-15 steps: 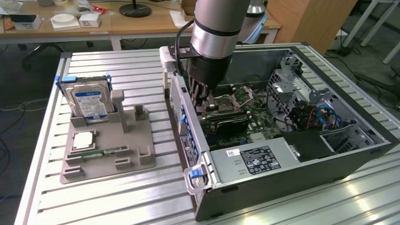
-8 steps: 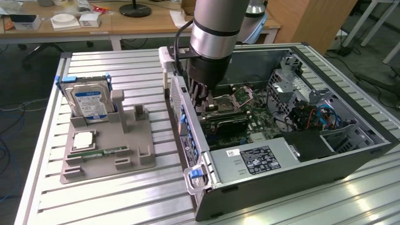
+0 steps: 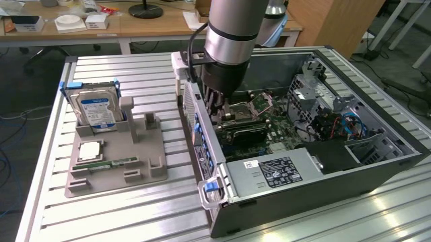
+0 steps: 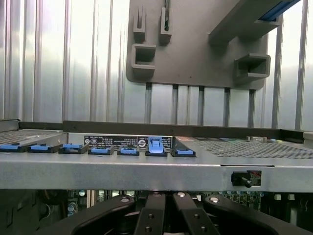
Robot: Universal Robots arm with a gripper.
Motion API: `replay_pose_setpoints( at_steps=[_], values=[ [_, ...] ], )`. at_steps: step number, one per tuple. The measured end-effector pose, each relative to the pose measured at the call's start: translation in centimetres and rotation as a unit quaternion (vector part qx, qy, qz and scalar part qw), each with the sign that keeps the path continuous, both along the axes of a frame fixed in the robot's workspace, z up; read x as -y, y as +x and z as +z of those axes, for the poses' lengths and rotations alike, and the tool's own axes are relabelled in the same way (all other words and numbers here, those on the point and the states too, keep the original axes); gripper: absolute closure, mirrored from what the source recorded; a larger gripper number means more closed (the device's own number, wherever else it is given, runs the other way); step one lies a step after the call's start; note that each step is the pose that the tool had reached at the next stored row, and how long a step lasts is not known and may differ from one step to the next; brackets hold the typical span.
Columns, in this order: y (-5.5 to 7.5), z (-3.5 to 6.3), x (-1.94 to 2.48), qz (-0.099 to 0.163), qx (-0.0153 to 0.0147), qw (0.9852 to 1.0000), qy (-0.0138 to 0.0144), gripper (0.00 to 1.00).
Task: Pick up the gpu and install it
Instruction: 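Press down on the gpu until it lock into place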
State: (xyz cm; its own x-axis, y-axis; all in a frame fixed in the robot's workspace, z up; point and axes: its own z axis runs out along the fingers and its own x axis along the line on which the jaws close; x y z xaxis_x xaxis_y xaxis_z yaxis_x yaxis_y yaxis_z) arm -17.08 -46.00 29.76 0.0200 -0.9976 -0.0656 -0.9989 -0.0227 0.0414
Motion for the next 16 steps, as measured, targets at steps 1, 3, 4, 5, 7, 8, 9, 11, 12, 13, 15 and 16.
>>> replay_pose_setpoints(
  at_steps=[1,3,4,5,7,8,9,11,12,13,15,16],
  values=[
    [0.0,0.0,0.0,0.0,0.0,1.0,-0.0001,0.9],
    [0.0,0.01,0.0,0.0,0.0,1.0,-0.0001,0.9],
    [0.0,0.02,0.0,0.0,-0.0001,1.0,-0.0001,0.9],
    [0.0,0.05,0.0,0.0,0.0,1.0,0.0001,0.9],
    [0.2,0.1,-0.01,0.0,0.0,1.0,0.0002,0.9],
    [0.4,0.15,0.0,0.0,-0.0001,1.0,-0.0001,0.9],
    [0.6,0.17,0.0,0.0,-0.0001,1.0,-0.0001,0.9],
    [0.9,0.17,0.0,0.0,-0.0001,1.0,0.0,0.9],
    [1.1,0.17,0.0,0.0,-0.0001,1.0,-0.0001,0.9],
    [1.4,0.17,0.0,0.0,-0.0001,1.0,-0.0001,0.9],
    [2.1,0.16,0.0,0.0,-0.0001,1.0,-0.0001,0.9],
    [2.4,0.14,0.0,0.0,-0.0001,1.0,0.0,0.9]
  ],
)
